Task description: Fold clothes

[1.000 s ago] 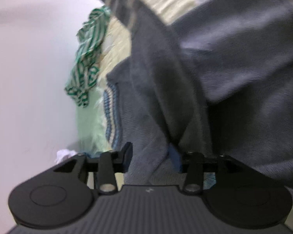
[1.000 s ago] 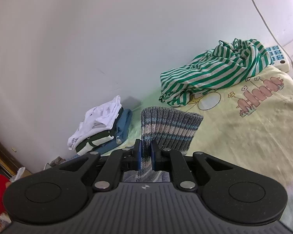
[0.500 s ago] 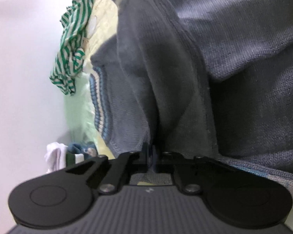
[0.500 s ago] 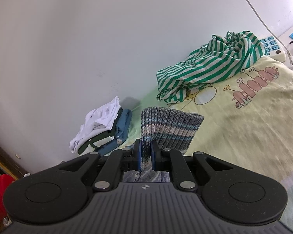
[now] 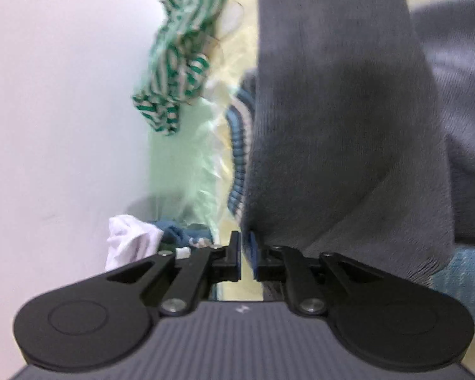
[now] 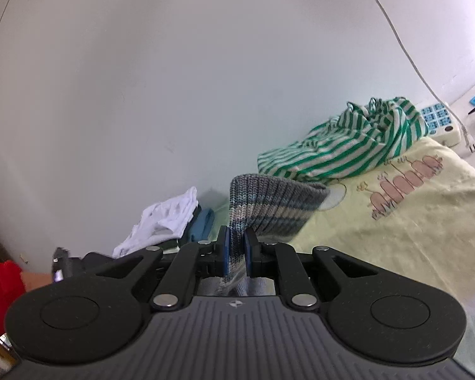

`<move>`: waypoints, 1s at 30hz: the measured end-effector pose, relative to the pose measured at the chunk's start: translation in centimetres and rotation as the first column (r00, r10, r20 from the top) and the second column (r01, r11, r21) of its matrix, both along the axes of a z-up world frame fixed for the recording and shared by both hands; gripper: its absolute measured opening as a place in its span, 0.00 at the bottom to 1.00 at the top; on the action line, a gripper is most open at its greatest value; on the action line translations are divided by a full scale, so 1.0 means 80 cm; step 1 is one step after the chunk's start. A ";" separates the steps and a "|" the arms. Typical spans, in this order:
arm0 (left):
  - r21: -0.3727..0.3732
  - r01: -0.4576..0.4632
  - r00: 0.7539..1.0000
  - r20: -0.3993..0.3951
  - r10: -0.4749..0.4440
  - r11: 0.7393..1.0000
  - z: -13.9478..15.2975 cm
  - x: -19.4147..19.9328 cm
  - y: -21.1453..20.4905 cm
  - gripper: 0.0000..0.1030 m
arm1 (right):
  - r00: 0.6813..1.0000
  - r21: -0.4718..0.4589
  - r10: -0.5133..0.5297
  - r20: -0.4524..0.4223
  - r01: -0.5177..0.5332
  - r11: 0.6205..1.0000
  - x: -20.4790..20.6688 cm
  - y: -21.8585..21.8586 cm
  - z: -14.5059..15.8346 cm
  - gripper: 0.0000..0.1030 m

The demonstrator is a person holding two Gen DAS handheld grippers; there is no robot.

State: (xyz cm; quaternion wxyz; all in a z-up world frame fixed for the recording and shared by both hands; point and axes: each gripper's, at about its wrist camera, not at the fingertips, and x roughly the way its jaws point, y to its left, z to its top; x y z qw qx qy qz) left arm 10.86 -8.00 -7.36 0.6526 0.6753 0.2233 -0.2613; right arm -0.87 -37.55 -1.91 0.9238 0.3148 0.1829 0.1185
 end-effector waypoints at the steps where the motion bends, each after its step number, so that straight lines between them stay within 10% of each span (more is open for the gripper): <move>1: 0.022 0.007 1.000 0.006 -0.007 1.000 -0.010 0.003 -0.001 0.12 | 1.000 -0.015 0.000 -0.010 0.000 1.000 0.000 -0.001 -0.003 0.09; 9: 0.053 0.028 0.999 0.019 -0.029 0.998 -0.030 0.010 -0.003 0.39 | 0.998 -0.071 -0.043 -0.054 0.039 0.997 0.002 -0.015 -0.031 0.09; 18: -0.015 -0.039 0.995 0.087 0.040 0.999 -0.005 0.030 -0.003 0.42 | 0.996 -0.068 -0.086 0.025 0.088 0.994 -0.008 -0.035 -0.017 0.09; 30: -0.258 -0.296 0.951 0.006 0.308 0.920 0.047 -0.017 0.073 0.56 | 0.947 -0.254 -0.209 -0.245 0.145 0.956 -0.003 -0.044 -0.078 0.24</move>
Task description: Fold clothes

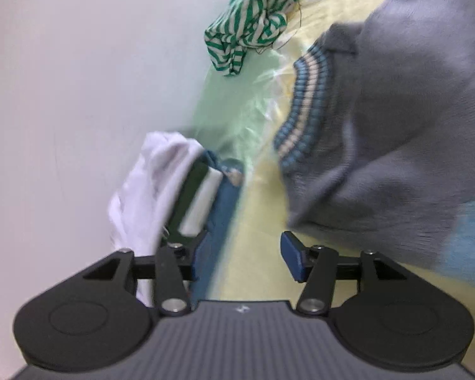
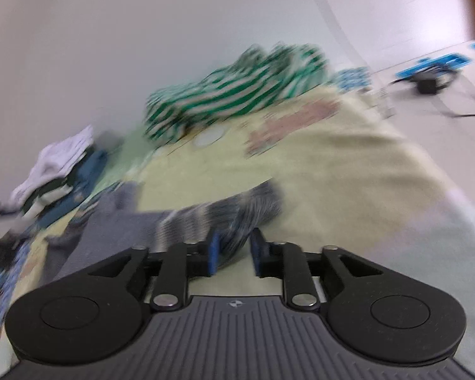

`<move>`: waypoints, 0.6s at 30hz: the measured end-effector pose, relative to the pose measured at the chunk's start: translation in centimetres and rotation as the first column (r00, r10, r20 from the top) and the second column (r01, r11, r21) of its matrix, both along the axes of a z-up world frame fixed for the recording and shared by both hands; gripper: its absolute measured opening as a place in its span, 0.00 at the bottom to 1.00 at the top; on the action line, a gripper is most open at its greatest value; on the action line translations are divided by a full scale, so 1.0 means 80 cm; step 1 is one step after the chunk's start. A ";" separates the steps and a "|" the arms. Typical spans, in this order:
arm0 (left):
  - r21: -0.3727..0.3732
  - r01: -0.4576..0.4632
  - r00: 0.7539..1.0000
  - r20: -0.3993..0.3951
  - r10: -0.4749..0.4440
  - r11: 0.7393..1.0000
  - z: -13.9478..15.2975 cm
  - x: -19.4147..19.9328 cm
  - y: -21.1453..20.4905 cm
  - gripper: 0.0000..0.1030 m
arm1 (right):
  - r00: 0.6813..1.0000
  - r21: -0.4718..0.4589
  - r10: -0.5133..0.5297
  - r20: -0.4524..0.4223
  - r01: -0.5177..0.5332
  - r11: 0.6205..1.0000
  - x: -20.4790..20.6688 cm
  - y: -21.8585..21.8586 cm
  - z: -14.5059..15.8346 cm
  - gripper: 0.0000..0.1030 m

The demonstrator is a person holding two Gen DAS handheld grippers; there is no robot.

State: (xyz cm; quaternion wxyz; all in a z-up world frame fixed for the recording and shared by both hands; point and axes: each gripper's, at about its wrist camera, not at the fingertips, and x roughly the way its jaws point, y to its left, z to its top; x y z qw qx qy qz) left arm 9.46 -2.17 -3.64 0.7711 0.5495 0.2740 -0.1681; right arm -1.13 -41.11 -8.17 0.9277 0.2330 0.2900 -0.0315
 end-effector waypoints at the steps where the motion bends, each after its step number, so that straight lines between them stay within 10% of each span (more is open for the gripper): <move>1: -0.034 -0.009 1.000 -0.014 0.009 0.999 0.000 -0.012 0.002 0.56 | 0.998 -0.054 -0.058 0.015 0.059 0.997 -0.007 -0.002 0.010 0.27; 4: -0.143 -0.015 0.998 -0.054 0.007 0.990 -0.006 -0.050 -0.006 0.57 | 0.993 -0.117 -0.069 0.095 0.080 0.990 -0.011 0.004 0.042 0.29; 8: -0.279 -0.039 0.994 -0.105 0.010 0.960 -0.020 -0.093 -0.025 0.58 | 0.937 -0.212 0.309 0.162 -0.273 0.938 0.026 0.075 0.073 0.29; 13: -0.358 -0.102 0.989 -0.133 0.058 0.928 -0.035 -0.135 -0.039 0.65 | 0.644 -0.417 0.762 0.065 -0.676 0.607 0.081 0.212 0.067 0.32; 18: -0.430 -0.184 0.980 -0.155 0.128 0.884 -0.047 -0.156 -0.044 0.70 | 0.464 -0.557 0.880 -0.102 -0.760 0.335 0.123 0.308 0.036 0.33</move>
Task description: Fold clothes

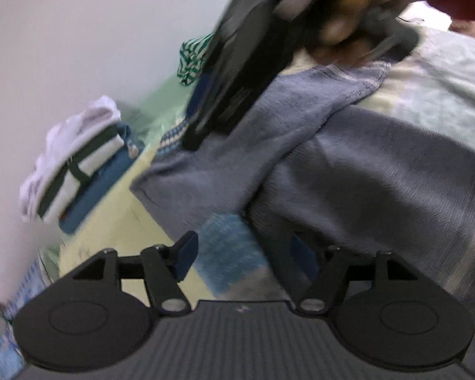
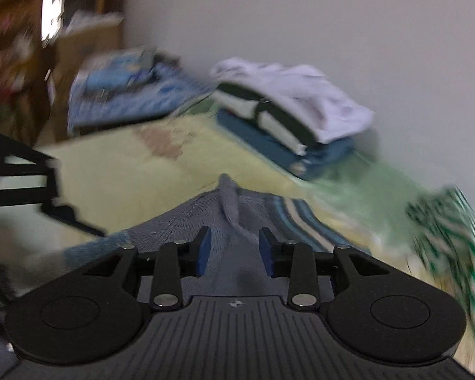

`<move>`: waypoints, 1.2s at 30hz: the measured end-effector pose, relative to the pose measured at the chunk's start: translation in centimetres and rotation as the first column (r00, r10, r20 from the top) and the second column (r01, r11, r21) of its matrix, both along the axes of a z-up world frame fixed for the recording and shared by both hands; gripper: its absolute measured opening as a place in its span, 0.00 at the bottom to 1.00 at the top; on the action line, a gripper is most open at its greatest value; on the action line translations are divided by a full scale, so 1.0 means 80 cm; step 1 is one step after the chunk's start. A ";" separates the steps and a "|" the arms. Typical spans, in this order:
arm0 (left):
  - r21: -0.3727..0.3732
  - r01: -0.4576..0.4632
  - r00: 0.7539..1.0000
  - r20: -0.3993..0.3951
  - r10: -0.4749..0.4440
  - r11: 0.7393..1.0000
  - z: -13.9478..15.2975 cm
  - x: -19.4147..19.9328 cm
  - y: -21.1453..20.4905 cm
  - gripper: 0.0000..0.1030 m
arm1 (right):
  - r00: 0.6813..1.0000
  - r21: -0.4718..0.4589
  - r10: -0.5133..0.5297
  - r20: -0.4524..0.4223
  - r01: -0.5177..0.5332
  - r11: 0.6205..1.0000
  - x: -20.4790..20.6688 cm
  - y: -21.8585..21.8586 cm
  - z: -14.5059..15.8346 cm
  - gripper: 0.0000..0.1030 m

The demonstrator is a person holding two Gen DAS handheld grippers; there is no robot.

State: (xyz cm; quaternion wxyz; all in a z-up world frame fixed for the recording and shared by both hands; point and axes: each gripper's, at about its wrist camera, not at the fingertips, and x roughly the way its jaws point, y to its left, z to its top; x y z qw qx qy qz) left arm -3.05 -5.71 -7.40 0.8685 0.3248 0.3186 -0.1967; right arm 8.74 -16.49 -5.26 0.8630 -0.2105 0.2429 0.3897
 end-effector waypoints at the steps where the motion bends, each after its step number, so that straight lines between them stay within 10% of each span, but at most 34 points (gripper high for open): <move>1: -0.007 -0.018 1.000 0.006 0.018 1.000 -0.003 -0.001 -0.001 0.70 | 1.000 -0.028 0.017 0.015 -0.017 0.999 0.007 0.013 -0.006 0.33; 5: -0.057 -0.068 0.997 0.019 0.069 0.996 -0.003 0.007 0.001 0.67 | 0.999 -0.123 0.041 0.010 -0.039 0.992 0.035 0.035 -0.022 0.29; 7: -0.093 -0.077 0.997 0.001 0.077 0.993 -0.001 0.013 0.005 0.59 | 0.999 -0.158 0.032 -0.018 -0.034 0.987 0.042 0.036 -0.025 0.02; 16: -0.236 -0.098 0.992 -0.099 0.076 0.967 0.005 0.023 0.012 0.28 | 0.972 0.010 -0.168 -0.161 0.172 0.985 0.082 -0.012 -0.026 0.02; 26: -0.279 -0.103 0.992 -0.104 0.076 0.955 0.005 0.021 0.020 0.37 | 0.895 0.179 -0.410 -0.173 0.438 0.881 0.033 -0.077 0.005 0.32; 29: -0.244 -0.067 0.997 -0.061 0.054 0.967 0.004 0.015 0.015 0.39 | 0.776 0.184 -0.601 -0.191 0.630 0.754 -0.025 -0.149 0.016 0.37; 32: -0.261 -0.063 0.997 -0.059 0.050 0.963 0.003 0.015 0.018 0.40 | 0.575 0.127 -0.797 -0.185 0.818 0.561 -0.075 -0.212 0.011 0.42; 36: -0.311 -0.089 0.994 -0.090 0.064 0.946 0.004 0.023 0.030 0.46 | 0.410 0.139 -0.857 -0.314 0.912 0.385 -0.106 -0.265 -0.005 0.45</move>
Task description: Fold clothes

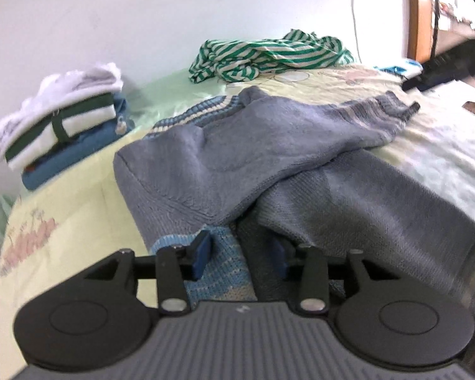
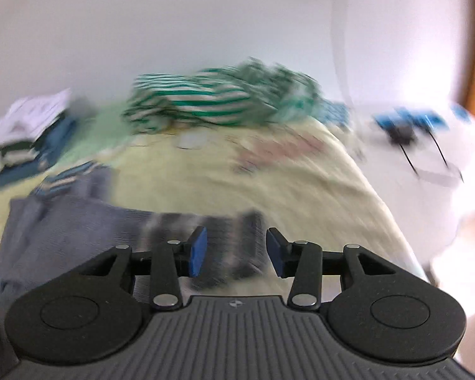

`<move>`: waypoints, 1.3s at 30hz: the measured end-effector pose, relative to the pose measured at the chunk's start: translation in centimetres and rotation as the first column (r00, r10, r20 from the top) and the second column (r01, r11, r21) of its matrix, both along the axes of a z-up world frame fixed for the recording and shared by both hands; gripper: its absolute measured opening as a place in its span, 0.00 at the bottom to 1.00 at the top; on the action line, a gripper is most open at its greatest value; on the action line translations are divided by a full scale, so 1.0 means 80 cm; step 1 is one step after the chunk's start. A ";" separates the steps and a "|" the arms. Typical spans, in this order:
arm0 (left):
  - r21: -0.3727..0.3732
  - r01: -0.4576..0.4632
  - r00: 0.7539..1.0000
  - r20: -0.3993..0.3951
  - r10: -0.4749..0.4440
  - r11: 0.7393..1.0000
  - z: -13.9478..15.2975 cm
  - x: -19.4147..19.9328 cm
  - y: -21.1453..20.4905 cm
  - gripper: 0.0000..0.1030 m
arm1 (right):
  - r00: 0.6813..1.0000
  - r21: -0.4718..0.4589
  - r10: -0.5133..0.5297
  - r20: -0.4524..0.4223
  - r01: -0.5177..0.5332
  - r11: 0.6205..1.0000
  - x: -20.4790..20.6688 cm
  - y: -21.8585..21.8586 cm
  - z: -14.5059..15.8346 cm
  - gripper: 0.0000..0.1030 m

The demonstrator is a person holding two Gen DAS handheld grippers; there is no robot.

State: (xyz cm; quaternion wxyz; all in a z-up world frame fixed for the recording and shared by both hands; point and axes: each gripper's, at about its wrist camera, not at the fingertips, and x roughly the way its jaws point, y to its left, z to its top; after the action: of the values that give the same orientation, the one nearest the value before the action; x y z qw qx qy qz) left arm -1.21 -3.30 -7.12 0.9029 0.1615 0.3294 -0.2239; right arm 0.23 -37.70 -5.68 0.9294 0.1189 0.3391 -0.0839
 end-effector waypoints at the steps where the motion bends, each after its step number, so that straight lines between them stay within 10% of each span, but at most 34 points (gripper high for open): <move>1: -0.010 -0.004 1.000 -0.006 0.004 1.000 0.000 0.002 0.002 0.48 | 1.000 0.030 -0.008 -0.003 0.008 1.000 0.001 -0.003 -0.005 0.46; 8: 0.035 -0.017 1.000 0.008 0.017 0.999 0.002 0.002 -0.006 0.56 | 0.997 0.061 -0.069 0.024 0.067 0.996 0.019 0.006 -0.035 0.47; 11: 0.046 -0.054 0.999 -0.002 0.054 0.997 0.005 0.003 -0.012 0.56 | 1.000 0.010 -0.002 0.016 0.002 1.000 0.028 0.013 -0.033 0.16; 29: 0.131 -0.204 0.979 0.010 0.204 0.970 0.008 -0.013 -0.067 0.67 | 0.959 0.104 0.021 0.284 -0.052 0.993 0.031 -0.065 0.020 0.09; 34: 0.114 -0.258 0.965 -0.009 0.261 0.959 0.032 -0.032 -0.050 0.67 | 0.996 0.112 0.047 0.070 -0.055 0.992 0.066 -0.062 -0.026 0.09; 39: 0.132 -0.273 0.961 -0.007 0.277 0.953 0.060 -0.101 -0.037 0.74 | 0.994 0.109 0.093 0.061 -0.099 0.989 0.067 -0.064 -0.034 0.15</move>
State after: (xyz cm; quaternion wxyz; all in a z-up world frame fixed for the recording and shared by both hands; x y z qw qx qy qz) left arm -9.28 -6.26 -2.33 0.9086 0.1697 0.3741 -0.0762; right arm 5.60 -42.79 -8.37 0.9334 0.1567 0.3223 -0.0167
